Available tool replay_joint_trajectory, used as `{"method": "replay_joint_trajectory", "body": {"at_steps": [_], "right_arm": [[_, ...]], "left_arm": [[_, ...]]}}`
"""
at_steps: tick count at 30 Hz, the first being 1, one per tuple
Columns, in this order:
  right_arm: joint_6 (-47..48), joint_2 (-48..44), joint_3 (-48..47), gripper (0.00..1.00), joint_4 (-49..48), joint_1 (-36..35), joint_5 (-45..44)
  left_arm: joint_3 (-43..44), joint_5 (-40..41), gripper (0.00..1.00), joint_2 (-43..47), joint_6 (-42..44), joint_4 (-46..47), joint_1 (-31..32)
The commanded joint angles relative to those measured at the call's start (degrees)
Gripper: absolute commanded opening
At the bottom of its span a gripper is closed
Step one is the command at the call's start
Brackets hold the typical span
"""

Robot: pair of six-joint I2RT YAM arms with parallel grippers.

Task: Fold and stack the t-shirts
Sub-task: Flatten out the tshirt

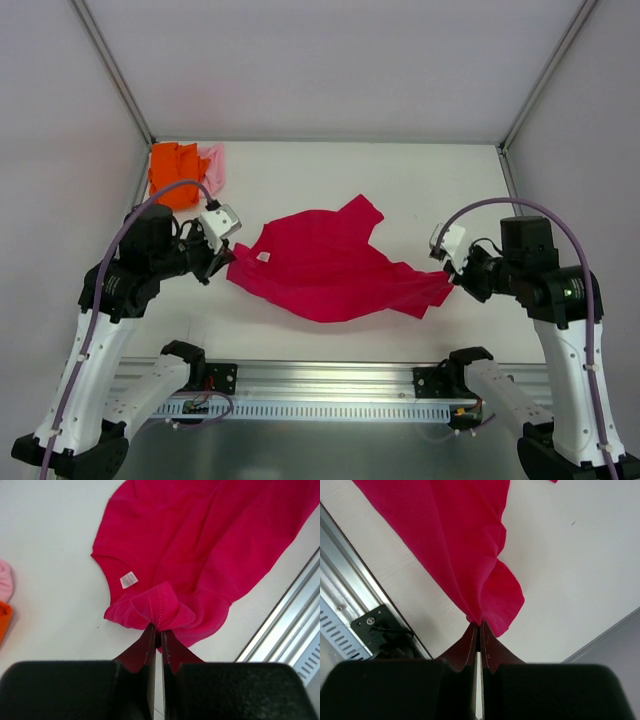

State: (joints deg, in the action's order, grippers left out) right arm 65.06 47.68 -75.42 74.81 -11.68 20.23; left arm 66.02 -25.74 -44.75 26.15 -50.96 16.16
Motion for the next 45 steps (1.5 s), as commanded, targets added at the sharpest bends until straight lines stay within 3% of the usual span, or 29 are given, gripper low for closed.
{"method": "replay_joint_trajectory", "body": {"at_steps": [1, 6, 13, 20, 21, 23, 25, 26, 27, 28, 29, 30, 32, 34, 36, 39, 41, 45], "right_arm": [[2.9, 4.5, -0.1, 0.01, 6.4, 0.0, 1.3], [5.0, 12.9, 2.4, 0.01, 7.5, 0.0, 1.0], [6.9, 15.9, 4.7, 0.01, 4.6, -0.2, 3.5], [7.9, 20.0, 7.0, 0.03, 4.6, -0.7, 2.0], [7.9, 19.7, 7.4, 0.05, 4.2, -0.7, 1.9], [8.0, 18.9, 7.7, 0.35, 3.0, -0.7, 1.7], [7.8, 18.4, 7.7, 0.41, 2.5, -0.7, 1.4], [7.9, 18.0, 7.7, 0.51, 2.5, -0.7, 1.3], [7.8, 17.8, 7.5, 0.64, 1.9, -0.6, 1.1], [7.8, 17.5, 7.4, 0.67, 1.9, -0.7, 0.8], [7.7, 16.9, 7.2, 0.72, 1.7, -0.7, 0.5], [7.6, 16.6, 7.0, 0.81, 1.1, -0.6, -0.1], [6.4, 14.6, 6.7, 0.85, -0.7, -0.6, -1.2], [5.3, 13.1, 6.4, 0.89, -4.9, -0.6, -2.6], [2.2, 10.6, 6.9, 0.91, -12.4, -0.4, -4.9], [-3.9, 9.4, 9.8, 0.95, -28.3, -0.3, -11.8], [-7.1, 13.5, 9.5, 0.91, -35.0, -0.2, -16.1], [-8.4, 23.6, 7.0, 0.88, -34.1, -0.4, -16.3]], "left_arm": [[-1.9, -4.3, 0.00, -3.6, 5.4, -2.5, 0.2], [-5.1, -4.1, 0.00, -10.5, 9.5, -2.1, 0.1], [-8.3, -0.2, 0.00, -21.5, 11.2, 2.6, 0.2], [-5.9, -0.7, 0.00, -29.4, 12.5, 2.2, 0.2], [-6.0, -0.5, 0.00, -29.7, 12.3, 2.6, 0.2], [-6.3, -0.5, 0.00, -29.7, 12.8, 3.4, 0.2], [-6.1, -0.5, 0.07, -29.5, 12.8, 3.7, 0.2], [-6.3, -0.5, 0.17, -29.2, 12.9, 4.1, 0.2], [-6.4, -0.5, 0.19, -28.7, 12.8, 4.5, 0.1], [-6.5, -0.4, 0.24, -27.6, 13.0, 4.8, 0.1], [-6.4, -0.4, 0.39, -27.1, 13.0, 4.8, 0.2], [-6.0, -0.2, 0.47, -25.7, 12.9, 4.8, 0.2], [-5.4, -0.4, 0.55, -24.2, 13.4, 4.3, 0.2], [-3.9, -0.7, 0.84, -21.8, 13.1, 4.3, 0.2], [-2.7, -1.9, 0.99, -19.8, 13.0, 4.4, 0.1], [-2.1, -2.7, 0.99, -18.7, 10.3, 8.8, 0.1], [-2.9, -2.4, 0.99, -20.4, 8.1, 15.3, 0.0], [1.0, -2.6, 0.90, -31.9, 6.7, 16.9, 0.2]]}}
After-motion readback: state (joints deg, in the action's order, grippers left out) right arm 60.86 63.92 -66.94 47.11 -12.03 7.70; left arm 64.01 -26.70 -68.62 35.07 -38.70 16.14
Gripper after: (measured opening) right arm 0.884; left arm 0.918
